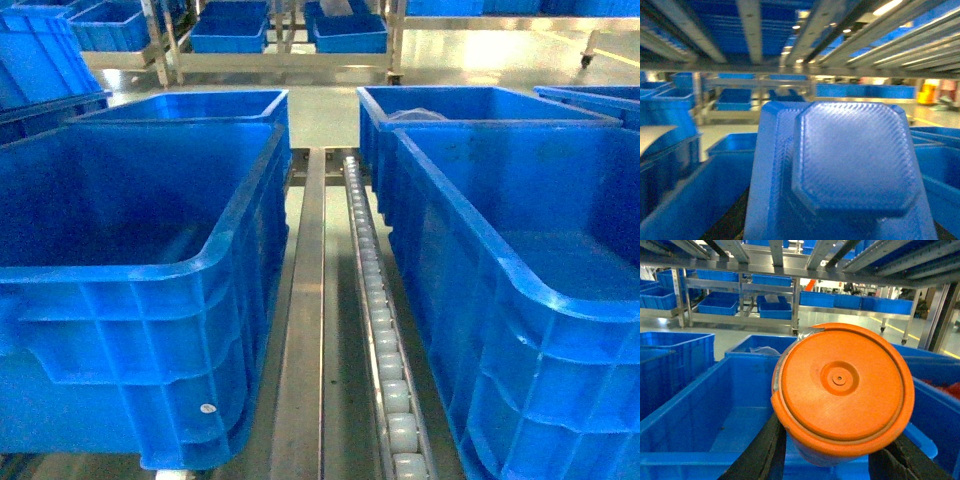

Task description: Sort blue parts and orange caps into right shelf containers

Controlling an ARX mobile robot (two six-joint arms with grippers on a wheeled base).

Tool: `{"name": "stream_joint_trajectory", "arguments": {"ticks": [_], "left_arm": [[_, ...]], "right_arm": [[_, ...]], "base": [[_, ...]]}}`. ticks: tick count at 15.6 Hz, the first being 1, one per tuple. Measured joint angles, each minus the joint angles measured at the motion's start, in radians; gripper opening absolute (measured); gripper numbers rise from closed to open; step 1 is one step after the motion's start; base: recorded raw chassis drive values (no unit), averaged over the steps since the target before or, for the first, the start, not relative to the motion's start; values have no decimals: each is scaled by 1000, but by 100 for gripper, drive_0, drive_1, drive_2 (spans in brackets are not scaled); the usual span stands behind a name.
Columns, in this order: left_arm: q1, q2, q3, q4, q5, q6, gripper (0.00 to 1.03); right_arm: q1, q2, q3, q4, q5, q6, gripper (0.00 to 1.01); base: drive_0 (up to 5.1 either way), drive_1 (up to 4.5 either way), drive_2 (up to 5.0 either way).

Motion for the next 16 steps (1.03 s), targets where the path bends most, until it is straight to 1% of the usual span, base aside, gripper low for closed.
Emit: {"name": "stream_joint_trajectory", "arguments": {"ticks": [1,2,3,4,5,6,7,8,9,10,11,13,14,15,16], "left_arm": [[-43,146,4,155,24,-10,42],[-67,352,16,319,29,-7,42],[-84,581,83,486,33,-5,42],[-101,813,215,635,3,1,42],[-107,1017,349,712,-39,17,42],[-104,1199,448,709,-85,19,42],[-95,1366,508,691,-126,18,42],[-88,1469,530,685,-154,19,42],[-81,1519,534,688,-169,16,44],[-81,1520,533,713,-169,15,57],[-82,1500,533,717,-153,13,70],[-79,1489,506,730,-141,4,95],[-75,1482,483,729,-136,3,98],[-75,1466,451,748,-109,-16,98],[-75,1461,447,751,-98,-23,98]], "right_arm": [[14,82,2,97,30,-42,40],[-49,290,45,252,-2,-72,40],[-111,494,142,388,-73,-68,40],[-142,701,268,507,-122,-67,40],[-146,895,365,576,-129,-67,40],[-145,1064,414,585,-142,-57,40],[-143,1207,425,578,-150,-50,40],[-137,1275,425,576,-157,-45,40],[-136,1290,425,609,-158,-39,42],[-132,1284,427,638,-153,-36,55],[-131,1281,428,644,-151,-34,70],[-131,1284,423,642,-157,-34,95],[-123,1281,422,632,-136,-38,99],[-124,1282,418,616,-137,-42,98],[-124,1283,417,617,-137,-43,98]], "base": [[0,0,0],[0,0,0],[0,0,0],[0,0,0],[0,0,0],[0,0,0],[0,0,0],[0,0,0],[0,0,0],[0,0,0],[0,0,0],[0,0,0],[0,0,0],[0,0,0],[0,0,0]]}}
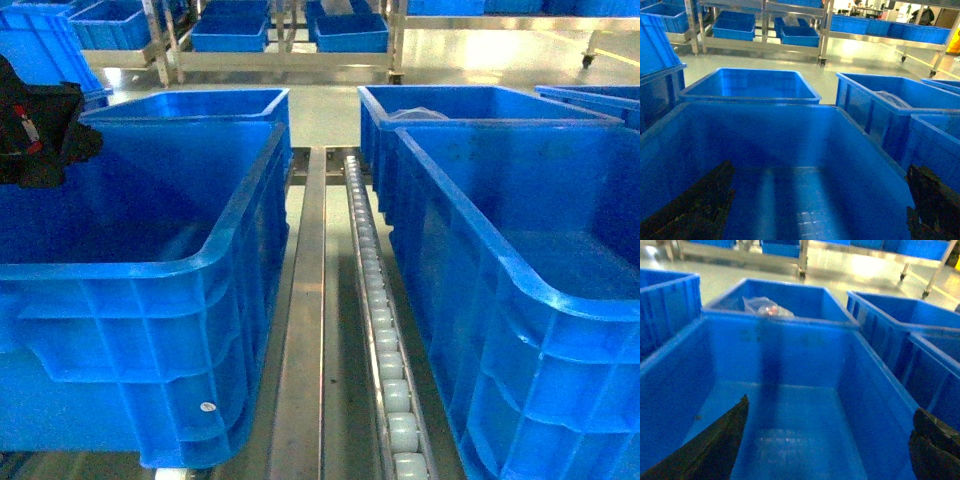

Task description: Sort blue parts and orange caps into right shelf containers

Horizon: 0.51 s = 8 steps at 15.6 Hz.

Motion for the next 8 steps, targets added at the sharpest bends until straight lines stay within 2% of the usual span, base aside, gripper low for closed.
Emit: {"name": "stream_joint_trajectory", "arguments": {"ticks": [1,2,3,4,5,7,8], "left_arm": [[-2,-1,0,-8,-10,3,97],[-13,-36,-33,-31,-117,33,84],[-8,-98,-95,-31,-151,50,72],[-2,-154,-140,-31,-151,63,59],[32,-208,-186,-42,-118,65,45],[61,-252,-274,6,-105,66,20],[60,-285,-310,-24,-100,66,7]], "right_arm": [[4,8,-25,111,-40,27,91],[5,-15,-76,173,-71,64,78],[10,-69,-140,171,-77,87,63],[11,-114,-178,164,-77,96,50],[11,-167,-215,152,-77,100,35],[11,-258,-274,115,-77,103,9],[11,-301,-296,94,-78,103,1]], "base": [[0,0,0],[0,0,0],[0,0,0],[0,0,0],[0,0,0],[0,0,0],[0,0,0]]}}
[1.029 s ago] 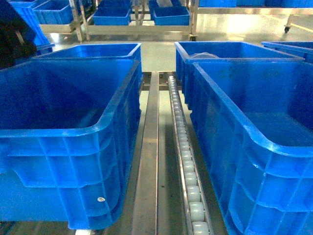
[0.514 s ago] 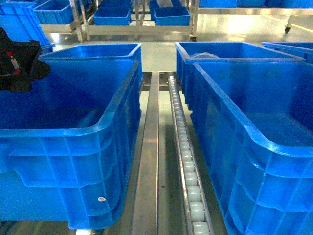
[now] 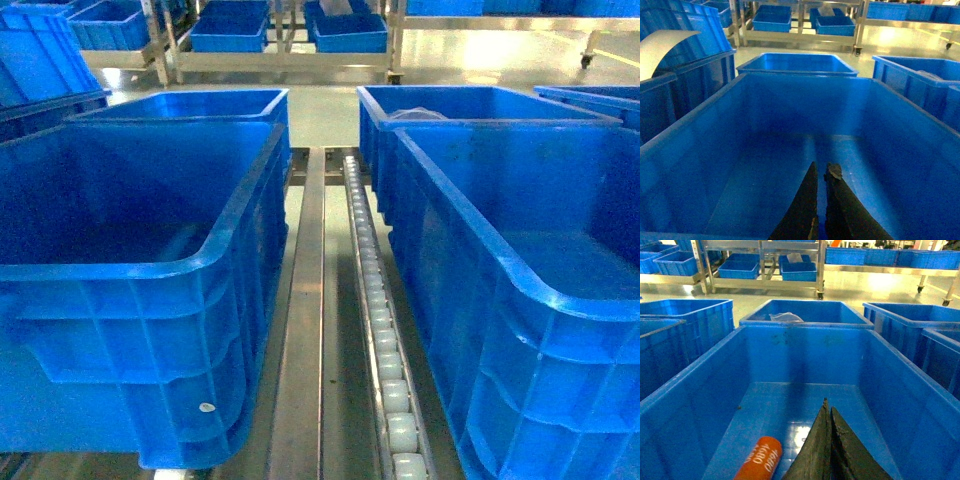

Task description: Sort blue parts and orange caps into right shelf containers

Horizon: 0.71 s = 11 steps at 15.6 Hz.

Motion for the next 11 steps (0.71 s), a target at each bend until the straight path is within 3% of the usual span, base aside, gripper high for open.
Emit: {"name": "stream_joint_trajectory", "arguments": {"ticks": [1,3,11], "left_arm": [[-3,-71,-23,-30,3,1,2],[-3,-184,-62,-105,3,1,2],[-3,-620,-132,-459,3,2,2]], "right_arm": [[0,-45,-20,-27,0,0,1],[0,-89,-79,-2,0,0,1],[0,-494,-122,-355,0,0,1]], "base": [[0,0,0],[0,0,0],[0,0,0]]}}
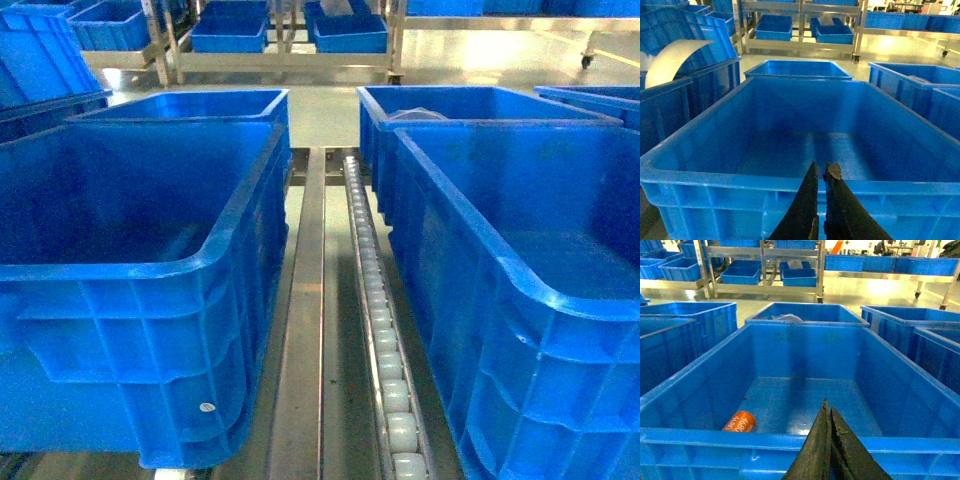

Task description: Sort blue parts and orange caps into right shelf containers

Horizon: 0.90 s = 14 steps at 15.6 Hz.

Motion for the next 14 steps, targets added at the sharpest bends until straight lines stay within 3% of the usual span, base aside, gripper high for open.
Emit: {"name": "stream_joint_trajectory", "arguments": {"ticks": [6,12,14], "left_arm": [[0,-261,0,-245,0,0,2],[0,-415,0,-396,0,0,2],[0,-450,0,-435,-3,0,2]], "right_arm": [[0,-221,0,-212,0,0,1],[0,-348,0,-339,0,0,1],[0,-500,0,-527,-1,0,1]], "base": [[0,0,0],[0,0,0],[0,0,0]]}}
